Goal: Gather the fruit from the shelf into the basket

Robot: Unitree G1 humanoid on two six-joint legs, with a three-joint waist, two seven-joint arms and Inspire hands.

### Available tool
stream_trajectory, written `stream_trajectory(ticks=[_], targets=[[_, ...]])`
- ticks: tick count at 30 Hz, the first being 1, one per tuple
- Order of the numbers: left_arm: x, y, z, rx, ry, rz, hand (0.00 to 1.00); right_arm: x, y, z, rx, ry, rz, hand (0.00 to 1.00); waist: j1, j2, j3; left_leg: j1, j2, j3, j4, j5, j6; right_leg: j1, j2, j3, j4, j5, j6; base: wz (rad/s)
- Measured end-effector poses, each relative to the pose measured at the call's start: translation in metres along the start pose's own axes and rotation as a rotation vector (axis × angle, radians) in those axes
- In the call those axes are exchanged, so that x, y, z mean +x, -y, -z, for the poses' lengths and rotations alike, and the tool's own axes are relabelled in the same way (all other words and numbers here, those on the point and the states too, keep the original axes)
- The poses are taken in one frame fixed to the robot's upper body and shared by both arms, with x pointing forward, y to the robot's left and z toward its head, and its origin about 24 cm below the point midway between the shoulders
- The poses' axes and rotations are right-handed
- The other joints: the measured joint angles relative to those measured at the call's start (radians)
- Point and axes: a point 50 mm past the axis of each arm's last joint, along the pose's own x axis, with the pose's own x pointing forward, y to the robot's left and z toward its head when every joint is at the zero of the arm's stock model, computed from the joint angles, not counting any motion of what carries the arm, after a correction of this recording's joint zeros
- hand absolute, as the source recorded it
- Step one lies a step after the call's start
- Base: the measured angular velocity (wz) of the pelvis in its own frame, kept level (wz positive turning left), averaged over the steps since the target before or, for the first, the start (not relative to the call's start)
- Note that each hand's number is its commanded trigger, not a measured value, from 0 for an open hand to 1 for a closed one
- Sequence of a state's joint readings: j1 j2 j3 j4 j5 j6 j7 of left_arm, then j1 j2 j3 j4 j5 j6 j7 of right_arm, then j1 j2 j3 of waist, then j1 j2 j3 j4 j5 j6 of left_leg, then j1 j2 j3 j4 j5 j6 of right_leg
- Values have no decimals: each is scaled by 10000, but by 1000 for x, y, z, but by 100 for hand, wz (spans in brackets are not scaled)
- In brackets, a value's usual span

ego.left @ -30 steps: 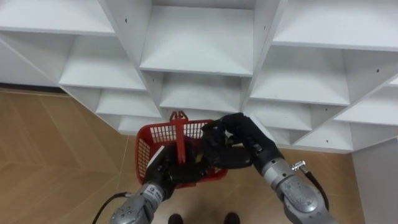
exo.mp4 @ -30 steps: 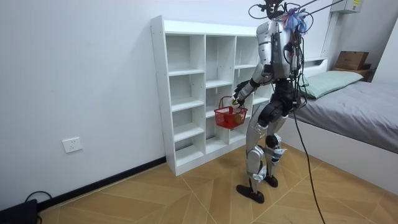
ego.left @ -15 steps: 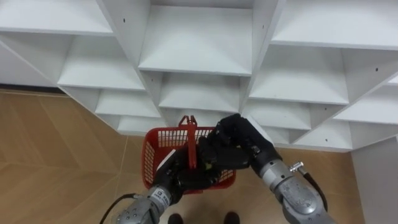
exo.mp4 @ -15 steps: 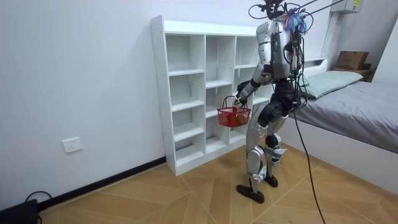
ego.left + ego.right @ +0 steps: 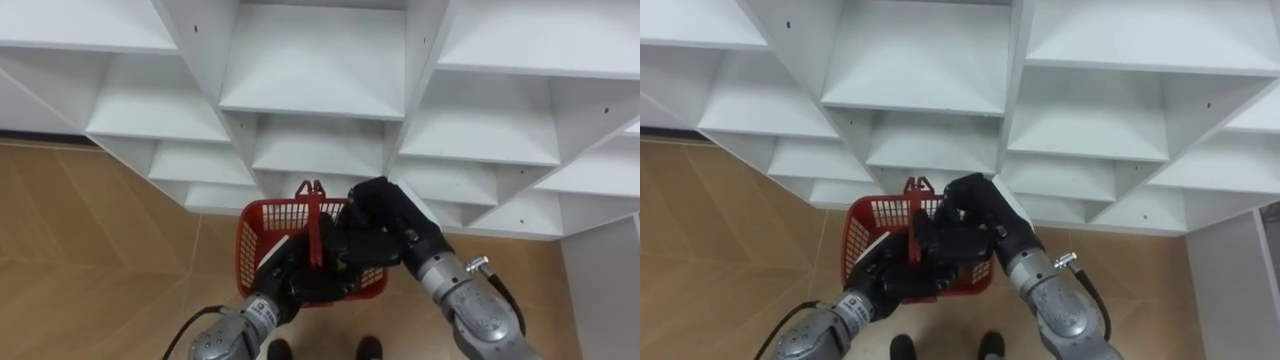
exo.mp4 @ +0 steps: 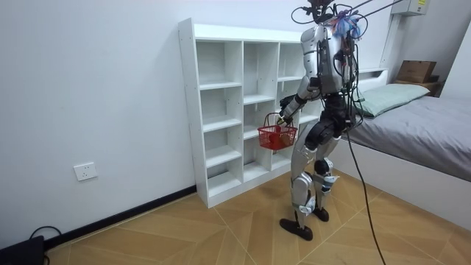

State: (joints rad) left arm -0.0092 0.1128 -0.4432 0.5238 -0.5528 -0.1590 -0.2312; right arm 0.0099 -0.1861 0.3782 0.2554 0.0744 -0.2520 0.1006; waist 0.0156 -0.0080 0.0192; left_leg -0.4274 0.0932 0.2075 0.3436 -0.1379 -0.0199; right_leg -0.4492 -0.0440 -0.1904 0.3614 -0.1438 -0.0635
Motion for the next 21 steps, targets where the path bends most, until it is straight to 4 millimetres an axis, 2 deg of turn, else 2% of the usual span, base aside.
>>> stream_trajectory(ticks=[8, 21], targets=[[-1, -4, -7, 102, 233, -75, 100, 3, -1, -4, 120, 308, 39, 0, -144, -9, 5, 9, 2, 35, -8, 1, -1, -39, 18, 94, 8, 4, 0, -2], [-5, -17, -16, -96, 603, -649, 100, -4, -3, 5, 180, -63, -454, 0, -192, -25, 14, 12, 7, 74, 6, 0, 0, -61, 30, 157, 15, 12, 8, 0]])
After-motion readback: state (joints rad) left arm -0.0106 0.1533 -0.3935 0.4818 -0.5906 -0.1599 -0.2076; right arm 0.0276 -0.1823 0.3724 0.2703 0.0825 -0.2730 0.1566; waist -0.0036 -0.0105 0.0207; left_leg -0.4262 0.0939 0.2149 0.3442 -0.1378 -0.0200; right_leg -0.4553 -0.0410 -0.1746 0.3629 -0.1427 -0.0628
